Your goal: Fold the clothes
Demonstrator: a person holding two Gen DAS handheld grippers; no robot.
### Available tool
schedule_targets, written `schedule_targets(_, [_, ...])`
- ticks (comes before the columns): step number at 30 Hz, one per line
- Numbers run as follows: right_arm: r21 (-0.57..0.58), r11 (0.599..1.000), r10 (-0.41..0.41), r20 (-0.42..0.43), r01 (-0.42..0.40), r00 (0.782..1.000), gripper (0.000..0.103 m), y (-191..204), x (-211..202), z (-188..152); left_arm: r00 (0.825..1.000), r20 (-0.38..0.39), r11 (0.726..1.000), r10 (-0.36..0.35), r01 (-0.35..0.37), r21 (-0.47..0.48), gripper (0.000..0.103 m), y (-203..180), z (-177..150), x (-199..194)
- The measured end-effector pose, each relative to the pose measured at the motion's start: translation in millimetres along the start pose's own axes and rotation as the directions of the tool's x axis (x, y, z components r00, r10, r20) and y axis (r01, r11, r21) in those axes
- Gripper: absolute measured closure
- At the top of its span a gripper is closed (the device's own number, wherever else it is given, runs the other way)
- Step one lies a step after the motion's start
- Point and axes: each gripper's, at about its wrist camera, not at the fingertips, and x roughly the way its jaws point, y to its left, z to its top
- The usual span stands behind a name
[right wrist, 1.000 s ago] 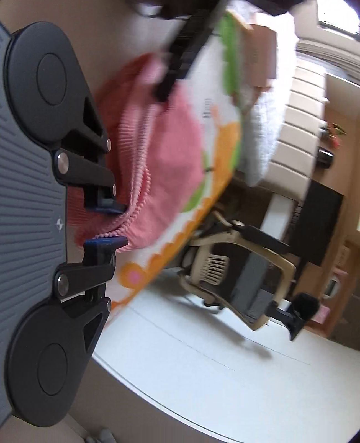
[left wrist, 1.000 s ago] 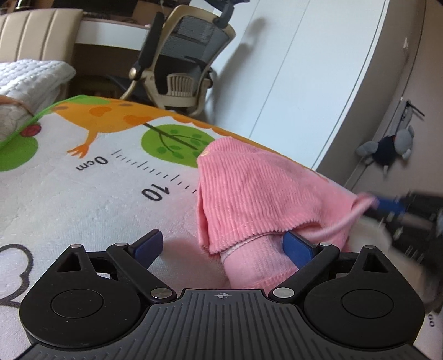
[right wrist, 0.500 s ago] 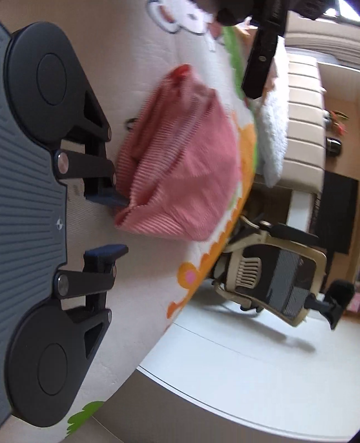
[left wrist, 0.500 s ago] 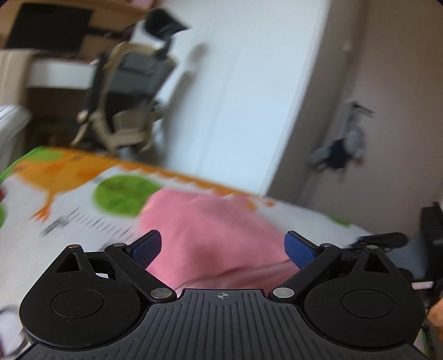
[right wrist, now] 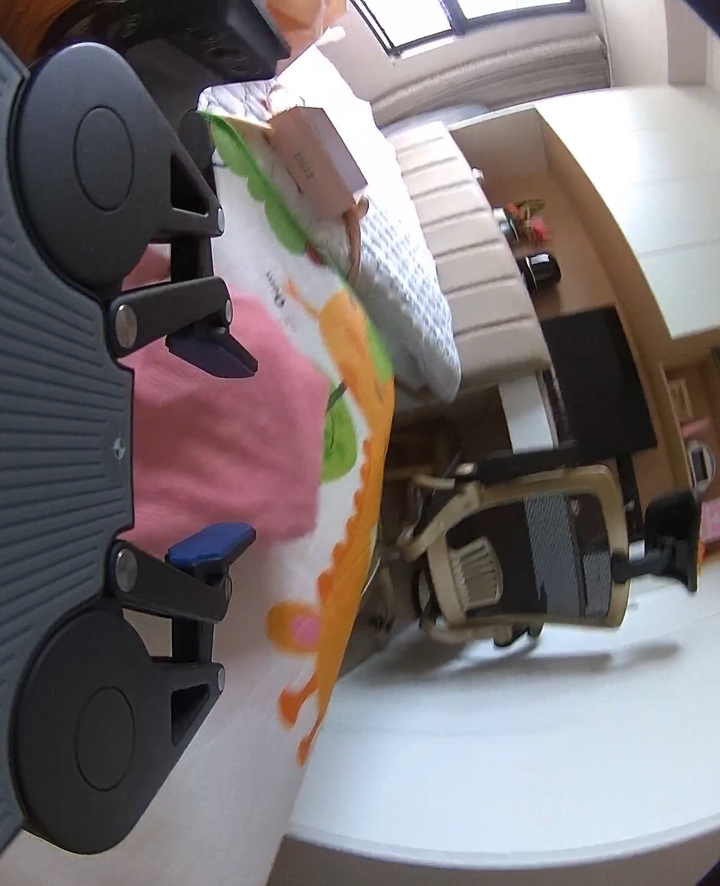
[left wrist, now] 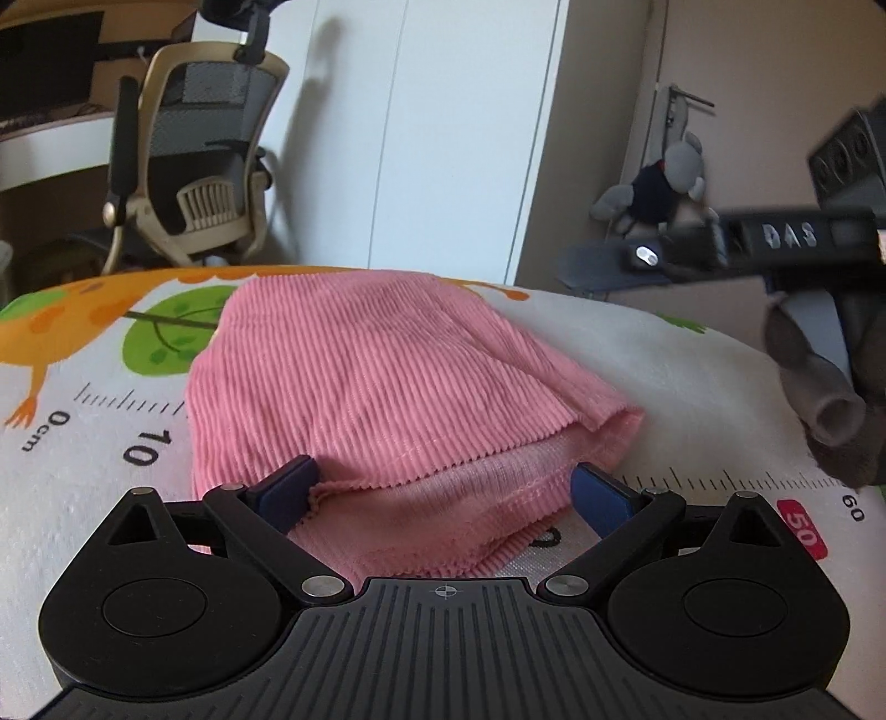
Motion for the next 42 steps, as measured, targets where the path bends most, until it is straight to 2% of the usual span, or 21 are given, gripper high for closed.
schedule_targets(2, [-0.062,0.998,-0.031,-0.105,0.025,0.994,0.038,10,29,-4,1.000,-0.004,1.000,0.006,-0.006,0.003,0.003,-2,1,0])
schedule_targets(4, [-0.115,0.991,-0.089,-0.203,0.066,0.975,0.038,14,56,-18,1.000,-0.008,1.000,0.013,-0.013,0.007,0.003,-4,2,1])
schedule_targets(6, [-0.130,0.988,-0.106,-0.197,0.081,0.975,0.028,14,59,-20,1.000,-0.012,1.000,0.019,-0.019,0.013,0.003,-6,2,1])
schedule_targets(9, [-0.142,0.986,-0.109,-0.182,0.084,0.977,0.028,16,50,-9,1.000,-0.010,1.000,0.014,-0.014,0.004,0.003,-5,1,0])
schedule_targets(12, [-0.179,0.979,-0.116,-0.123,0.093,0.986,0.028,23,45,8,1.000,-0.004,1.000,0.004,-0.004,-0.013,0.003,-3,2,0])
schedule_targets(15, [-0.135,0.986,-0.114,-0.100,0.101,0.988,0.028,22,58,30,1.000,-0.002,1.000,0.004,-0.004,-0.015,0.003,-3,2,-1])
schedule_targets(18, [-0.120,0.986,-0.135,-0.129,0.119,0.982,0.028,22,87,38,1.000,0.000,1.000,0.005,-0.005,-0.017,0.003,-3,2,-1])
schedule_targets(21, [-0.174,0.971,-0.199,-0.207,0.164,0.958,0.027,23,120,24,1.000,0.003,1.000,0.002,-0.002,-0.022,0.003,-2,2,-1])
schedule_targets(26, [-0.222,0.958,-0.222,-0.162,0.184,0.961,0.025,30,107,15,1.000,0.012,0.999,-0.016,0.016,-0.045,0.003,4,3,-2])
schedule_targets(31, [-0.226,0.962,-0.181,-0.115,0.152,0.977,0.025,30,59,6,0.999,0.020,0.997,-0.029,0.030,-0.064,0.002,9,3,-2])
schedule_targets(33, [-0.203,0.970,-0.159,-0.121,0.132,0.980,0.020,24,44,-3,0.999,0.021,0.997,-0.032,0.034,-0.068,0.002,10,3,-2])
schedule_targets(36, [-0.218,0.964,-0.188,-0.155,0.152,0.970,0.013,17,37,-23,1.000,0.009,0.998,-0.030,0.030,-0.061,0.002,9,3,-1])
schedule_targets(39, [-0.100,0.981,-0.181,-0.196,0.164,0.964,0.003,-3,42,-33,1.000,0.000,1.000,0.011,-0.011,-0.029,0.002,-1,1,-3])
schedule_targets(42, [-0.023,0.988,-0.153,-0.184,0.151,0.971,0.000,-12,46,-40,1.000,-0.001,0.999,0.028,-0.028,-0.032,0.002,-4,0,-6])
